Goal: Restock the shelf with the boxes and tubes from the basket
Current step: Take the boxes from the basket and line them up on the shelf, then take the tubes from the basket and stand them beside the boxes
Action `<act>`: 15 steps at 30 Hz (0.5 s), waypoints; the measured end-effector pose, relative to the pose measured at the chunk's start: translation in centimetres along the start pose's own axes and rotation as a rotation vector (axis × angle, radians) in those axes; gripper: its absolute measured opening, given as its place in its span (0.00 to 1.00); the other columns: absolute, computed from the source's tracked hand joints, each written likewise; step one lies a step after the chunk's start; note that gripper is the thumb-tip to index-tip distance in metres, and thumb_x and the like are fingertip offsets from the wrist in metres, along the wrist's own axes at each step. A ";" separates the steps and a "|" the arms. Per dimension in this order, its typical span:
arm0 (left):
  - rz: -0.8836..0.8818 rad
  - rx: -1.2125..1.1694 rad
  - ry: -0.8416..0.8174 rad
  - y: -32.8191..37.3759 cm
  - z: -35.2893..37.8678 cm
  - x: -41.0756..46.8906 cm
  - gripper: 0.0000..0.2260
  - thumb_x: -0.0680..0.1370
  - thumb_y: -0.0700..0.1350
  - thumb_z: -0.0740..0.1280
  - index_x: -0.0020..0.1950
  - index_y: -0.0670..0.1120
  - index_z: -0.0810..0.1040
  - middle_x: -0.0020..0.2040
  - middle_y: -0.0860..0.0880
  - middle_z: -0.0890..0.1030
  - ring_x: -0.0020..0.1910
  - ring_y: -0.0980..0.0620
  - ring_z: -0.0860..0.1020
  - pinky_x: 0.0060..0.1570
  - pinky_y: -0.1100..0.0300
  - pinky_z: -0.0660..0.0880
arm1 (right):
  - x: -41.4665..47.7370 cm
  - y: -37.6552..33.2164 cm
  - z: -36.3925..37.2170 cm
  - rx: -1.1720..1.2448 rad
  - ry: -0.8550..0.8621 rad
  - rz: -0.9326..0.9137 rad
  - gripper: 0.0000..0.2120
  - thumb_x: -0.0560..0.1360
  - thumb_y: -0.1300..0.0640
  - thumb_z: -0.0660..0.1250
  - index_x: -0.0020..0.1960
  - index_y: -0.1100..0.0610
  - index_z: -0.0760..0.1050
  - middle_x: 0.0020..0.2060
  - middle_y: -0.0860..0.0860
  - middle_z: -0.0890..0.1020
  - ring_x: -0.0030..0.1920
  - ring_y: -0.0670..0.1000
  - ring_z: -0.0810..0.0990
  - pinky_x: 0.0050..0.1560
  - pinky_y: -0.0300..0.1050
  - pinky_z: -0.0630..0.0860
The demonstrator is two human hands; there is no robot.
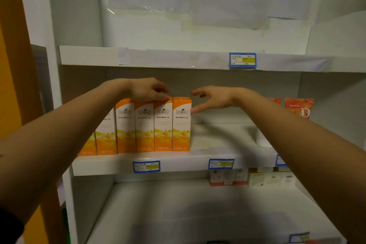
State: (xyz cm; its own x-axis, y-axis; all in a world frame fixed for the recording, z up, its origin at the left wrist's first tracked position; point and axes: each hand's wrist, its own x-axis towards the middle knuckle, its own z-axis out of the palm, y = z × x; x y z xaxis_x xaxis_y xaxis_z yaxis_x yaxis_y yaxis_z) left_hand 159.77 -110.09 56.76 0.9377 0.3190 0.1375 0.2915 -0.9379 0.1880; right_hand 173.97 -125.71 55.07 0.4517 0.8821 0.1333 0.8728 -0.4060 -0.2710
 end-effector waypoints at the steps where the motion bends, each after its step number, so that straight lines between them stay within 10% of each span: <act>1: 0.023 -0.011 0.023 0.5 0.2 0.1 0.22 0.79 0.50 0.58 0.72 0.44 0.64 0.70 0.44 0.70 0.66 0.46 0.71 0.59 0.60 0.67 | -0.7 0.5 -0.2 -0.005 0.011 -0.004 0.37 0.72 0.44 0.68 0.75 0.54 0.56 0.75 0.49 0.62 0.73 0.50 0.62 0.71 0.47 0.61; 15: 0.417 0.064 0.371 10.5 4.4 3.3 0.12 0.78 0.45 0.62 0.58 0.44 0.79 0.56 0.45 0.81 0.55 0.47 0.78 0.51 0.57 0.72 | -10.4 11.9 -4.9 -0.110 0.402 0.192 0.16 0.78 0.65 0.58 0.64 0.60 0.74 0.63 0.56 0.78 0.64 0.54 0.75 0.62 0.40 0.67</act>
State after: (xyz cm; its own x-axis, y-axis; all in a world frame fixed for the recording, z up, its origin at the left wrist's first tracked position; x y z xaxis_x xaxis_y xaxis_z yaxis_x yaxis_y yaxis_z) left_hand 166.74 -119.53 54.87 0.8501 -0.0649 0.5226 -0.0678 -0.9976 -0.0135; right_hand 180.63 -140.87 55.16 0.6239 0.6347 0.4560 0.7711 -0.5950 -0.2268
